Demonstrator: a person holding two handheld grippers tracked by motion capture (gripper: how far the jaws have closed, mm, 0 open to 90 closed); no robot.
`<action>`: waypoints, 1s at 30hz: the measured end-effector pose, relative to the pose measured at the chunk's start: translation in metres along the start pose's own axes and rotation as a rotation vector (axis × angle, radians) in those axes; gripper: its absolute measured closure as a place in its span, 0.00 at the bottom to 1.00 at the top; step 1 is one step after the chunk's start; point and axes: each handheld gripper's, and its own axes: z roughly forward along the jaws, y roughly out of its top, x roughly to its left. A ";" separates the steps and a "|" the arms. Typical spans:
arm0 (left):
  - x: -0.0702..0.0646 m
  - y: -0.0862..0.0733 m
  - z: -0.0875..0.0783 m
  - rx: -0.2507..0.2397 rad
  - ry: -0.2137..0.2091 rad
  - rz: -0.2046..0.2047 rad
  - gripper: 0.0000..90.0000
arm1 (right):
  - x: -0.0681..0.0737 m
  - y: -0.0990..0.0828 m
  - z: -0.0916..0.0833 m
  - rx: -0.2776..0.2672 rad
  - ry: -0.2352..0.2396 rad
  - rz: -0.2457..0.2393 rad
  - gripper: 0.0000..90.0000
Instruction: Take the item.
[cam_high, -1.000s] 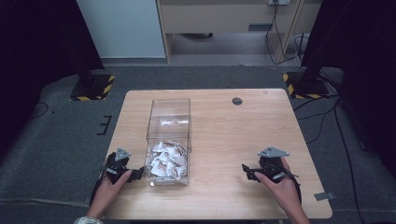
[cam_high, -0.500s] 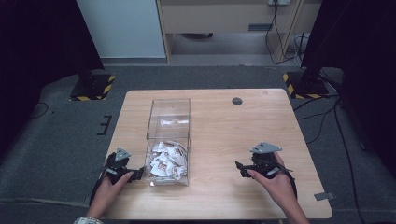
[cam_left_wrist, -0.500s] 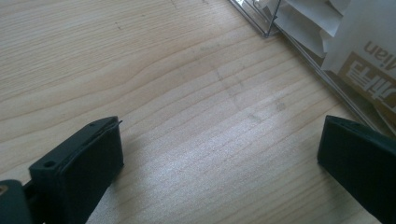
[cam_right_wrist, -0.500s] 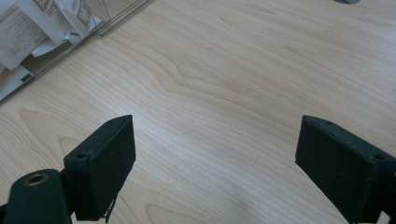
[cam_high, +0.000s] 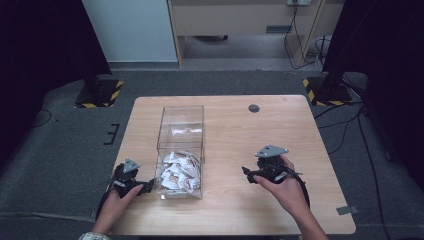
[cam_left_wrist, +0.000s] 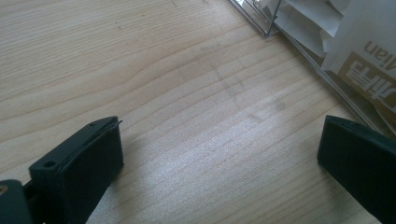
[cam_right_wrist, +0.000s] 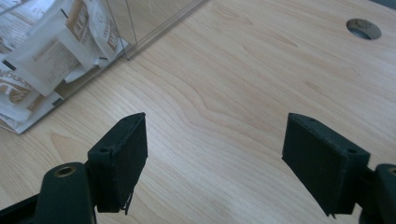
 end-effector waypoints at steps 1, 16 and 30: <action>0.000 0.000 0.000 0.000 0.000 0.000 0.00 | 0.002 0.003 0.000 -0.001 0.001 -0.005 0.27; 0.000 0.000 0.000 0.000 -0.001 0.000 0.00 | 0.023 0.037 -0.002 -0.023 0.035 -0.068 0.30; 0.000 0.000 0.000 0.000 -0.001 0.000 0.00 | 0.046 0.070 0.002 -0.055 0.065 -0.091 0.33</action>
